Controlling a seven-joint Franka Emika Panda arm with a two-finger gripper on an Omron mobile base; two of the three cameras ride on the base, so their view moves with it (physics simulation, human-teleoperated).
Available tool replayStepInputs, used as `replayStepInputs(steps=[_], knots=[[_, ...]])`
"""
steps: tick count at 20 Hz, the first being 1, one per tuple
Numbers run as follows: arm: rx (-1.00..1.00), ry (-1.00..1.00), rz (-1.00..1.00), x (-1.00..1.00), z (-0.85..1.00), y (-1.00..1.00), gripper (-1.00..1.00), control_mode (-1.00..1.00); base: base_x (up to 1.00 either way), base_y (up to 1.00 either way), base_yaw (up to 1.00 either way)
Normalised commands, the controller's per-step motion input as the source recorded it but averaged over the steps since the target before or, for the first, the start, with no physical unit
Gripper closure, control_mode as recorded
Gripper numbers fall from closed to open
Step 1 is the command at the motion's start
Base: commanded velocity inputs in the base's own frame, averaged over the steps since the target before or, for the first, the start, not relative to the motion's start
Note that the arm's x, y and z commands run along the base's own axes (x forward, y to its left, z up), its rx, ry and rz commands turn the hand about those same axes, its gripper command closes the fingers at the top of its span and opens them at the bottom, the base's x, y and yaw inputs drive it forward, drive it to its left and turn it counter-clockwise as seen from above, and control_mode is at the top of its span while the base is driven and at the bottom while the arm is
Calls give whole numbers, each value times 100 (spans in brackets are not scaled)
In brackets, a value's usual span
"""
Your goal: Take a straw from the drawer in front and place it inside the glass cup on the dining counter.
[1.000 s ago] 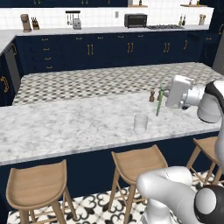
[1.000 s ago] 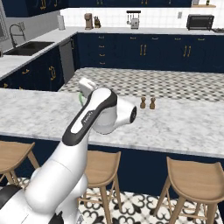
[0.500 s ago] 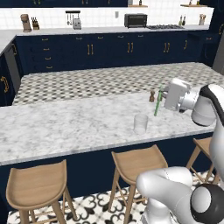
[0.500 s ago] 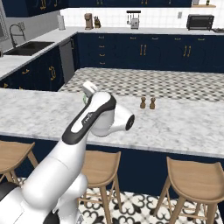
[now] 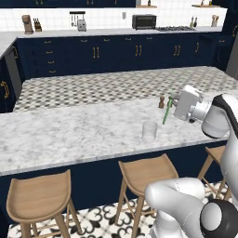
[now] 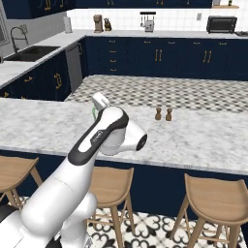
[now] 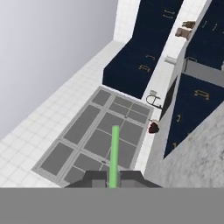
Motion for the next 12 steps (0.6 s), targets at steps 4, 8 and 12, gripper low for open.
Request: replayStepInputs(steps=[4, 8, 12], knots=[[0, -6, -1, 0, 0, -8, 100, -100, 0, 0, 0], [0, 0, 0, 1, -6, -2, 100, -100, 0, 0, 0], [0, 2, 0, 4, -8, 0, 100, -100, 0, 0, 0]])
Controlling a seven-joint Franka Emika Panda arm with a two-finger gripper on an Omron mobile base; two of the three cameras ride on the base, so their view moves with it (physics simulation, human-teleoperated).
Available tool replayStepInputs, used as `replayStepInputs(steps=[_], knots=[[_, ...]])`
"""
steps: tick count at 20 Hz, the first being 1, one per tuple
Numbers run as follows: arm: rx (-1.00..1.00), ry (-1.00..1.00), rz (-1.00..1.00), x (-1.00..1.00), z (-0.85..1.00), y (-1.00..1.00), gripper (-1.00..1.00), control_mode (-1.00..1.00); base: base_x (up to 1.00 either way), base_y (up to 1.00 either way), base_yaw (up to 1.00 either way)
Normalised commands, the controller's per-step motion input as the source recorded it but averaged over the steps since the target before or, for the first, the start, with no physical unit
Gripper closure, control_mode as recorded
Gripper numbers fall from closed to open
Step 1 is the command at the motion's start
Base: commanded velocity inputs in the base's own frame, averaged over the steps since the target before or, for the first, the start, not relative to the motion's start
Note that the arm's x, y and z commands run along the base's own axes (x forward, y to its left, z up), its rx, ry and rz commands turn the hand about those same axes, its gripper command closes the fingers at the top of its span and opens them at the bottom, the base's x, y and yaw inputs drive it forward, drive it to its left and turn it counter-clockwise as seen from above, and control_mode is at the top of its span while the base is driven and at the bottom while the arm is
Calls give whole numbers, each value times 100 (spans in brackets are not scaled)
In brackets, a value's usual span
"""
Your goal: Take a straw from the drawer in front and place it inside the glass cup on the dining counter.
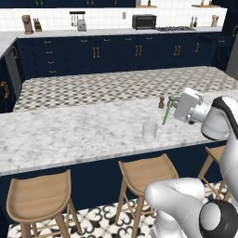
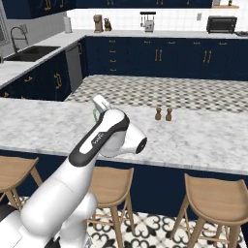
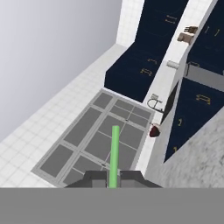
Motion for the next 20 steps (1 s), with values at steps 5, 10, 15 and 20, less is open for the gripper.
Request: replayStepInputs(steps=[5, 10, 15, 20], knots=[[0, 1, 0, 2, -6, 0, 100, -100, 0, 0, 0], [0, 0, 0, 0, 0, 0, 100, -100, 0, 0, 0], [0, 0, -2, 1, -5, -7, 100, -100, 0, 0, 0], [1, 0, -12, 0, -1, -23, 100, -100, 0, 0, 0]])
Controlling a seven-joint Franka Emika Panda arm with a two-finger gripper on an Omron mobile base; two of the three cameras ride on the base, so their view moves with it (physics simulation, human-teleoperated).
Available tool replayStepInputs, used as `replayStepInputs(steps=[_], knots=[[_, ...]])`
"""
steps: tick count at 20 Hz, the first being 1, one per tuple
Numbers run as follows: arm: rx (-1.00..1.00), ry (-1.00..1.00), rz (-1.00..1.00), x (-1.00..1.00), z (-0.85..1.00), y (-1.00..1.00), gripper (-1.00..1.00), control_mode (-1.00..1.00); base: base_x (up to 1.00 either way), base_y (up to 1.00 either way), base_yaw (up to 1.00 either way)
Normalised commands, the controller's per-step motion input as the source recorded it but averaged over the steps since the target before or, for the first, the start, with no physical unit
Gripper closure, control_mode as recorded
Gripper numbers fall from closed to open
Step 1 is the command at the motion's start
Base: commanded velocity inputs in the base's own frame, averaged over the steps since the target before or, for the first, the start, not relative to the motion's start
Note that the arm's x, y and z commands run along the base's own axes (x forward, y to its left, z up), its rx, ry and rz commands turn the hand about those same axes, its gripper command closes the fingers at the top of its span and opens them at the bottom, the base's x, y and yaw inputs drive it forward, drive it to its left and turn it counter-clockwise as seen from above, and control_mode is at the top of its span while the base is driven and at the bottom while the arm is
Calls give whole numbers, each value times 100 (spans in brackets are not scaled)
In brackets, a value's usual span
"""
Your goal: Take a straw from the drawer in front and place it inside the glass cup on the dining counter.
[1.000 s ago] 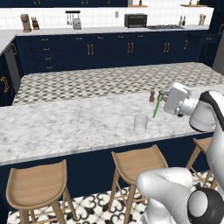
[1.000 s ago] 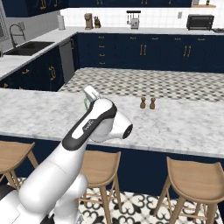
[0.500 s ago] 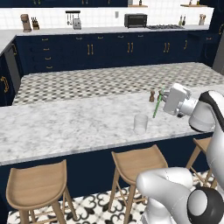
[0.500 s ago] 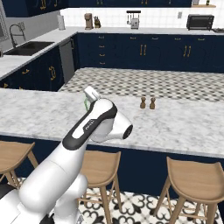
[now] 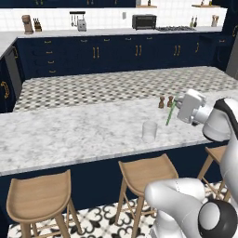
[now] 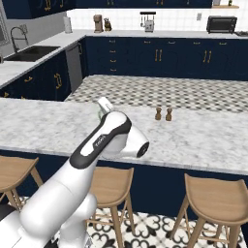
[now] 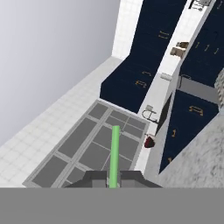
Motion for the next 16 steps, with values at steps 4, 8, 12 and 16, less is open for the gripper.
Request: replayStepInputs(steps=[4, 8, 12, 16], knots=[[0, 0, -7, 0, -10, -19, 100, -100, 0, 0, 0], [0, 0, -6, 0, -13, -12, 100, -100, 0, 0, 0], [0, 0, -2, -3, -15, -6, 100, -100, 0, 0, 0], [0, 0, 0, -1, -14, 6, 100, -100, 0, 0, 0]])
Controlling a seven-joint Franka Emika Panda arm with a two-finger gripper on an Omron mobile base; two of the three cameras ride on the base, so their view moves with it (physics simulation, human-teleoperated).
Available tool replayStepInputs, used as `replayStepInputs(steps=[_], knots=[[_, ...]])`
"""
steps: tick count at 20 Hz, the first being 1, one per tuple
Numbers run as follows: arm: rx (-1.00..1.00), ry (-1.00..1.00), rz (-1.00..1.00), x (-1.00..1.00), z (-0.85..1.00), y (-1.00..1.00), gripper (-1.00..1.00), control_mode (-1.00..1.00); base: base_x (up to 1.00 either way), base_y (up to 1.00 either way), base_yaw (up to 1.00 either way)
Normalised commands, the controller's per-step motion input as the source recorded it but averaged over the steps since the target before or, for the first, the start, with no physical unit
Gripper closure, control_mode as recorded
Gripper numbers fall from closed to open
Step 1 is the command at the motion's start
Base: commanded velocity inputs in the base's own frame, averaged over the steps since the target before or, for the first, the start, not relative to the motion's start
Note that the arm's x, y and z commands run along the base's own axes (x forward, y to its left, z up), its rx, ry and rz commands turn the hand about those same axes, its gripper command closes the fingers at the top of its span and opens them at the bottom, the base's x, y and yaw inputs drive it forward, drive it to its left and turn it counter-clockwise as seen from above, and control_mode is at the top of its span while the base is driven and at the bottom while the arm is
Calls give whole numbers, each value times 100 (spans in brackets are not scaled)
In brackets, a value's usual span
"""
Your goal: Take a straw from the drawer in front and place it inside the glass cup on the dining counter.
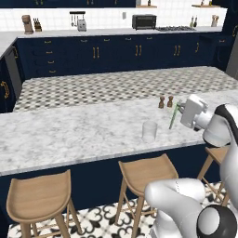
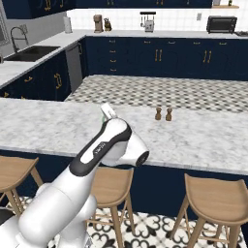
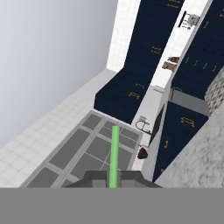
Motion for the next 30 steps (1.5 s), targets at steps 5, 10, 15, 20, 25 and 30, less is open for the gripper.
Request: replayStepInputs(steps=[5, 10, 15, 20, 25, 30], knots=[[0, 9, 0, 16, 14, 31, 100, -100, 0, 0, 0], [0, 13, 0, 47, 8, 28, 100, -100, 0, 0, 0], [2, 8, 0, 67, -8, -3, 100, -100, 0, 0, 0], [0, 0, 3, 43, -15, -37, 100, -100, 0, 0, 0], [0, 1, 6, 19, -29, -29, 100, -100, 0, 0, 0], [0, 2, 1, 24, -41, 2, 100, -100, 0, 0, 0]])
